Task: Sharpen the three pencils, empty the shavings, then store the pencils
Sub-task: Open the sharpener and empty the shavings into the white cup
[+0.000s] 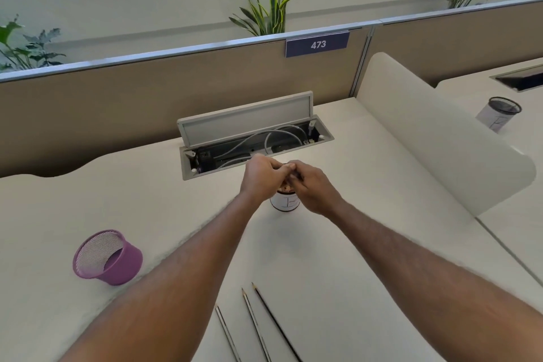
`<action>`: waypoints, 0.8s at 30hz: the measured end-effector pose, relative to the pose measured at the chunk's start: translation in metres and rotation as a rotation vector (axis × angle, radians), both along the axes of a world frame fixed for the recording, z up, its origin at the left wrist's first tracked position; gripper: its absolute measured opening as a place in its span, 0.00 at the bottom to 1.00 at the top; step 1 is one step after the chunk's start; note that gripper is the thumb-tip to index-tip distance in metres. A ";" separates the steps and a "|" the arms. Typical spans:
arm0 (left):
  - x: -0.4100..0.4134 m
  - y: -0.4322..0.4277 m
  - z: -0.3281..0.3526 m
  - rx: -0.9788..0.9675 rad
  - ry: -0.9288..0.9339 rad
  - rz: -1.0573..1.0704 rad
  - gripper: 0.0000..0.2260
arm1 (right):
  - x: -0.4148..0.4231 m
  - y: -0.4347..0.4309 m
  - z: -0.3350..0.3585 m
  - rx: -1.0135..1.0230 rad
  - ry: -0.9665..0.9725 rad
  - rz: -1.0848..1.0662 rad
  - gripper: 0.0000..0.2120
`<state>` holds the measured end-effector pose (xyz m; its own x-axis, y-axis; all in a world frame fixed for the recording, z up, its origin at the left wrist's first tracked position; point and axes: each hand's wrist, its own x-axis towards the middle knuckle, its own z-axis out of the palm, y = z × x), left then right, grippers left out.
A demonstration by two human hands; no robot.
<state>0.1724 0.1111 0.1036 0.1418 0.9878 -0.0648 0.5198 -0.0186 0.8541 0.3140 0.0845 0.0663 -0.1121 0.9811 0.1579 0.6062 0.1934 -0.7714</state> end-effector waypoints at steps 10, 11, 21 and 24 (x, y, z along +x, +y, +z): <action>0.010 0.031 -0.018 -0.227 -0.126 0.038 0.10 | 0.013 0.029 0.000 -0.055 -0.289 0.019 0.12; 0.011 0.031 -0.019 -0.247 -0.126 0.041 0.10 | 0.014 0.030 -0.001 -0.058 -0.306 0.019 0.12; 0.016 0.037 -0.022 -0.293 -0.113 0.071 0.10 | 0.020 0.034 -0.001 -0.103 -0.393 0.024 0.11; 0.014 0.039 -0.021 -0.221 -0.041 0.056 0.09 | 0.022 0.037 0.003 -0.133 -0.421 0.052 0.14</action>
<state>0.1865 0.1498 0.0822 0.0937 0.9567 -0.2755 0.4794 0.1991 0.8547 0.3356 0.1214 0.0688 -0.1896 0.9811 -0.0398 0.8647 0.1477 -0.4801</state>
